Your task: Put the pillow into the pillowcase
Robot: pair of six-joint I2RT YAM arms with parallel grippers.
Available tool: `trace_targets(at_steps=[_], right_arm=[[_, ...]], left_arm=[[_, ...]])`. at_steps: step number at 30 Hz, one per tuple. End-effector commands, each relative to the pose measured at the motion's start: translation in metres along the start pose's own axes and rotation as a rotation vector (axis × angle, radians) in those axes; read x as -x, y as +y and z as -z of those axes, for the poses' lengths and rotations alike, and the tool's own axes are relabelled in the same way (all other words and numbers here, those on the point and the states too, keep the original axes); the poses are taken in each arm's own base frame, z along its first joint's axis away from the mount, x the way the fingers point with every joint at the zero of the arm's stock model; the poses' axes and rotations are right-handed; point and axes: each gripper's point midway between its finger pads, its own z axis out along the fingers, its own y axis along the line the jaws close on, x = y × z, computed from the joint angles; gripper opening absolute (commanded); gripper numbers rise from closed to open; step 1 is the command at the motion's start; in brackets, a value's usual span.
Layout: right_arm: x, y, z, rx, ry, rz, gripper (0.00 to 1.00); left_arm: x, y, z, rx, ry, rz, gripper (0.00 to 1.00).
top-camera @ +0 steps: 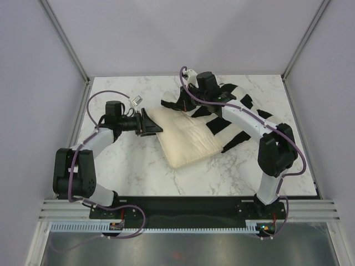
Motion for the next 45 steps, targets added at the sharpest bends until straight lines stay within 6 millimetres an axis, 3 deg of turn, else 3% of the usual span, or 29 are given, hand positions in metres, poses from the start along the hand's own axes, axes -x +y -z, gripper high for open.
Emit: trace_targets(at_steps=[1, 4, 6, 7, 8, 9, 10, 11, 12, 13, 14, 16, 18, 21, 22, 25, 29, 32, 33, 34, 36, 39, 40, 41, 42, 43, 45], right_arm=[[-0.012, -0.001, 0.000, 0.048, 0.024, 0.102, 0.00], [-0.004, -0.019, -0.011, 0.013, 0.012, 0.059, 0.00], [0.007, -0.019, -0.019, 0.032, 0.001, 0.012, 0.00], [0.010, -0.014, -0.022, 0.057, 0.001, 0.012, 0.00], [0.015, -0.012, -0.023, 0.069, 0.010, 0.025, 0.29], [0.017, -0.018, -0.020, 0.033, 0.021, 0.037, 0.44], [0.019, -0.027, -0.012, -0.005, 0.036, 0.050, 0.52], [0.019, -0.033, 0.010, -0.051, 0.056, 0.048, 0.53], [0.023, -0.056, 0.032, -0.114, 0.039, 0.030, 0.54], [0.017, -0.066, 0.065, -0.201, 0.037, 0.025, 0.56], [0.014, -0.080, 0.085, -0.292, 0.033, 0.036, 0.56], [0.005, -0.113, 0.124, -0.511, 0.057, 0.149, 0.64], [-0.019, -0.128, 0.148, -0.569, 0.143, 0.239, 0.70], [-0.046, -0.172, 0.175, -0.664, 0.270, 0.302, 0.84], [-0.059, -0.184, 0.175, -0.663, 0.298, 0.310, 0.88], [-0.072, -0.208, 0.171, -0.653, 0.360, 0.395, 0.88], [-0.079, -0.200, 0.141, -0.494, 0.362, 0.405, 0.84], [-0.090, -0.210, 0.130, -0.488, 0.410, 0.399, 0.76], [-0.093, -0.213, 0.127, -0.481, 0.419, 0.402, 0.68], [-0.095, -0.217, 0.122, -0.476, 0.427, 0.401, 0.40], [-0.092, -0.211, 0.114, -0.454, 0.403, 0.341, 0.01], [-0.070, -0.149, 0.095, -0.284, 0.307, 0.260, 0.00], [-0.061, -0.117, 0.093, -0.211, 0.268, 0.254, 0.00], [-0.060, -0.094, 0.088, -0.164, 0.254, 0.245, 0.00], [-0.065, -0.055, 0.077, -0.089, 0.252, 0.209, 0.00], [-0.064, -0.033, 0.073, -0.046, 0.227, 0.201, 0.00], [-0.079, 0.021, 0.060, 0.081, 0.233, 0.105, 0.00]], left_arm=[[-0.001, 0.007, 0.028, 0.130, 0.021, -0.205, 0.72], [-0.007, 0.023, 0.030, 0.201, 0.022, -0.167, 0.73], [-0.010, 0.029, 0.027, 0.220, 0.024, -0.129, 0.75], [-0.010, 0.035, 0.026, 0.240, 0.013, -0.125, 0.81], [-0.007, 0.042, 0.026, 0.284, -0.004, -0.110, 0.82], [-0.004, 0.043, 0.028, 0.305, -0.019, -0.119, 0.82], [0.003, 0.043, 0.032, 0.334, -0.034, -0.153, 0.83], [0.010, 0.045, 0.037, 0.381, -0.054, -0.205, 0.83], [0.015, 0.040, 0.040, 0.394, -0.062, -0.271, 0.83], [0.024, 0.033, 0.047, 0.450, -0.063, -0.422, 0.83], [0.029, 0.027, 0.048, 0.469, -0.059, -0.520, 0.83], [0.023, 0.015, 0.037, 0.474, 0.007, -0.746, 0.84], [0.015, 0.012, 0.028, 0.509, 0.051, -0.865, 0.84], [-0.005, 0.001, -0.002, 0.447, 0.136, -0.948, 0.84], [-0.010, -0.003, -0.012, 0.443, 0.154, -0.974, 0.84], [-0.014, 0.001, -0.032, 0.436, 0.188, -0.992, 0.84], [-0.009, 0.015, -0.042, 0.474, 0.199, -0.943, 0.85], [-0.012, 0.034, -0.045, 0.515, 0.230, -0.908, 0.85], [-0.014, 0.040, -0.046, 0.529, 0.238, -0.892, 0.85], [-0.015, 0.049, -0.046, 0.555, 0.247, -0.864, 0.84], [-0.012, 0.055, -0.046, 0.571, 0.241, -0.822, 0.80], [-0.005, 0.060, -0.040, 0.559, 0.199, -0.695, 0.71], [-0.001, 0.060, -0.036, 0.540, 0.177, -0.643, 0.69], [0.000, 0.060, -0.035, 0.530, 0.170, -0.618, 0.65], [0.004, 0.059, -0.035, 0.522, 0.159, -0.596, 0.55], [0.005, 0.058, -0.034, 0.498, 0.151, -0.557, 0.50], [0.004, 0.067, -0.036, 0.501, 0.160, -0.514, 0.45]])
